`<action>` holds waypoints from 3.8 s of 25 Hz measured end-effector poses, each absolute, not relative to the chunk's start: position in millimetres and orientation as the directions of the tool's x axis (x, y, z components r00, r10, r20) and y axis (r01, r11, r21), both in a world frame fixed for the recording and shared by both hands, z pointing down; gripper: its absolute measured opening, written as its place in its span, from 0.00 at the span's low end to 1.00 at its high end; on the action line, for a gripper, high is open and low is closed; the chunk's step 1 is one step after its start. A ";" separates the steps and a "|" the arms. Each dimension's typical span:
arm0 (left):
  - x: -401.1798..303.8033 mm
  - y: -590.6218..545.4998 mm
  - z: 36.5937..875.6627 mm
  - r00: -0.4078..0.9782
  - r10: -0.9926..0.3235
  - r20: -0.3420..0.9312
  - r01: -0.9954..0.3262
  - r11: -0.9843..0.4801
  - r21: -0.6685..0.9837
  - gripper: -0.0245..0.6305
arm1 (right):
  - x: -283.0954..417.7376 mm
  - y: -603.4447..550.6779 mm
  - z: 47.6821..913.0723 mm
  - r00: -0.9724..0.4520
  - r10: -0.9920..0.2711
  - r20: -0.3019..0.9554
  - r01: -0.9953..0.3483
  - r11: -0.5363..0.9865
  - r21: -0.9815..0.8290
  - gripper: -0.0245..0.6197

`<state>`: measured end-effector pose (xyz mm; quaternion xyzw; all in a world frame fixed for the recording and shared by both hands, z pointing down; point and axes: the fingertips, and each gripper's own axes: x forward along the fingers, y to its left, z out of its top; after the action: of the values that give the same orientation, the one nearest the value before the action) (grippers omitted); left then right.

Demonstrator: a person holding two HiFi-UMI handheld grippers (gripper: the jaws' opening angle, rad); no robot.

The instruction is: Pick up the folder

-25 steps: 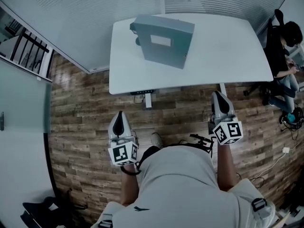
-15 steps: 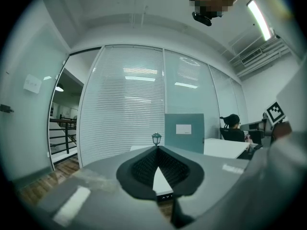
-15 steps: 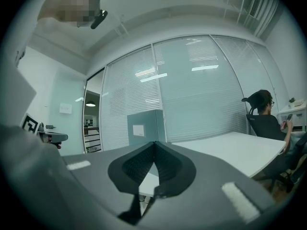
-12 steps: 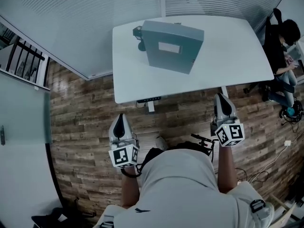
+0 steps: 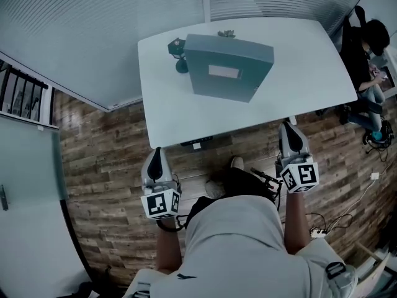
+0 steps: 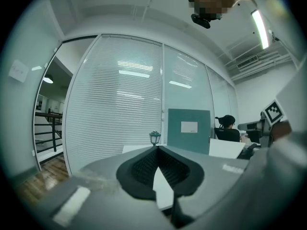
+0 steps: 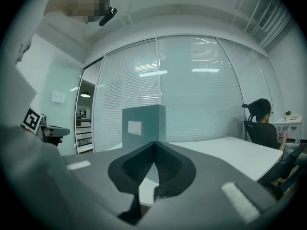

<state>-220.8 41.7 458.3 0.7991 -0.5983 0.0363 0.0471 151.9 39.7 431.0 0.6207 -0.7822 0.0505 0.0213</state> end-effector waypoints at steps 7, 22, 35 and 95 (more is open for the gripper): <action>-193.6 -7.1 463.8 0.277 -0.952 0.129 -0.961 -0.276 0.030 0.05 | 175.2 -14.1 433.4 -0.248 -0.963 0.104 -0.969 0.246 -0.029 0.04; -136.2 -63.2 466.9 0.226 -0.963 0.143 -0.974 -0.222 0.045 0.05 | 214.1 -86.1 434.5 -0.344 -0.933 0.104 -0.939 0.339 -0.060 0.04; -147.8 -104.9 467.3 0.296 -0.942 0.158 -0.954 -0.300 -0.001 0.05 | 197.4 -112.4 434.0 -0.311 -0.947 0.076 -0.946 0.302 -0.119 0.04; -42.2 -201.4 472.6 0.910 -0.381 0.163 -0.391 -0.920 0.030 0.63 | 169.1 -131.0 453.2 -0.500 -0.854 0.144 -0.866 0.489 -0.102 0.41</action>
<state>-42.2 -201.4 472.6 0.9767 -0.1977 0.0771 0.0310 169.1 -131.0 453.2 0.4988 -0.8622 0.0804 0.0370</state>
